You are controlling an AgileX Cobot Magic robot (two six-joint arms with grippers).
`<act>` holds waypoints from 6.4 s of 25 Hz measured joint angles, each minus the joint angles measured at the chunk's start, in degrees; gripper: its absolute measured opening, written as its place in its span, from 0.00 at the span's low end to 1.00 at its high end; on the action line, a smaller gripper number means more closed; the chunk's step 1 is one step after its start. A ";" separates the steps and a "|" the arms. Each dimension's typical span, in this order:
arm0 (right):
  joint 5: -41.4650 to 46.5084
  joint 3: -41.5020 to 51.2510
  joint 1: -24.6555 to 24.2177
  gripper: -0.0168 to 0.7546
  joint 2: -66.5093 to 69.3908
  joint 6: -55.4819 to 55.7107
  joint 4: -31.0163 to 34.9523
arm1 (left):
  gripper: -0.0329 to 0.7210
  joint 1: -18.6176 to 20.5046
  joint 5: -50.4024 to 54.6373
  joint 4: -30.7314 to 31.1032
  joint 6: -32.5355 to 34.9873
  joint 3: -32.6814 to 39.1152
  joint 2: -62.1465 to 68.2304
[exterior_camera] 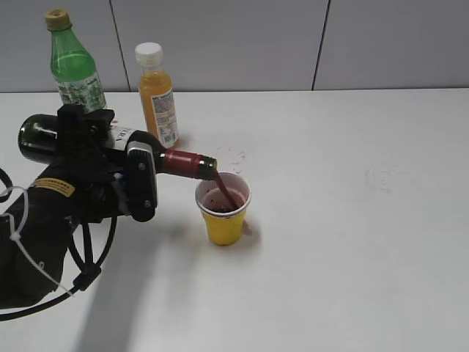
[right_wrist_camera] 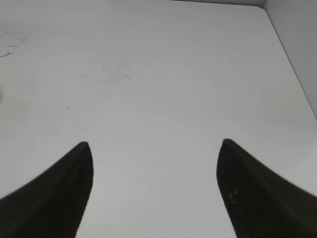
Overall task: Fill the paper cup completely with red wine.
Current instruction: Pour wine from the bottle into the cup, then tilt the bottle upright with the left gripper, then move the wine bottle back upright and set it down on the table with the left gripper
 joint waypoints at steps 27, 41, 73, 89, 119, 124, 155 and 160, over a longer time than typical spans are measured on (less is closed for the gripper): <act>0.00 0.00 0.00 0.79 0.00 0.06 0.00 | 0.78 1.14 -0.06 -0.02 1.38 -0.01 0.00; -0.05 0.00 0.00 0.79 0.00 0.06 0.00 | 0.78 1.14 -0.18 -1.00 2.81 -0.06 0.00; 0.00 0.00 0.00 0.79 0.00 0.02 0.00 | 0.78 1.14 -0.69 -1.31 4.35 -0.06 0.00; 0.00 0.00 0.00 0.79 0.00 0.02 0.00 | 0.78 1.14 -0.89 0.66 -0.97 -0.06 0.00; 0.00 0.00 0.00 0.79 0.00 0.02 0.00 | 0.78 9.16 -0.93 33.80 -93.85 -1.16 -0.17; 0.00 0.00 0.00 0.79 0.00 0.02 0.00 | 0.78 16.91 -0.87 53.21 -105.61 -3.38 0.01; 0.00 0.00 0.00 0.79 0.00 0.02 0.00 | 0.78 18.98 8.21 73.48 -117.18 -31.68 18.33; 0.00 0.00 0.00 0.79 0.00 0.02 0.00 | 0.78 18.51 8.15 73.44 -117.24 -32.58 21.09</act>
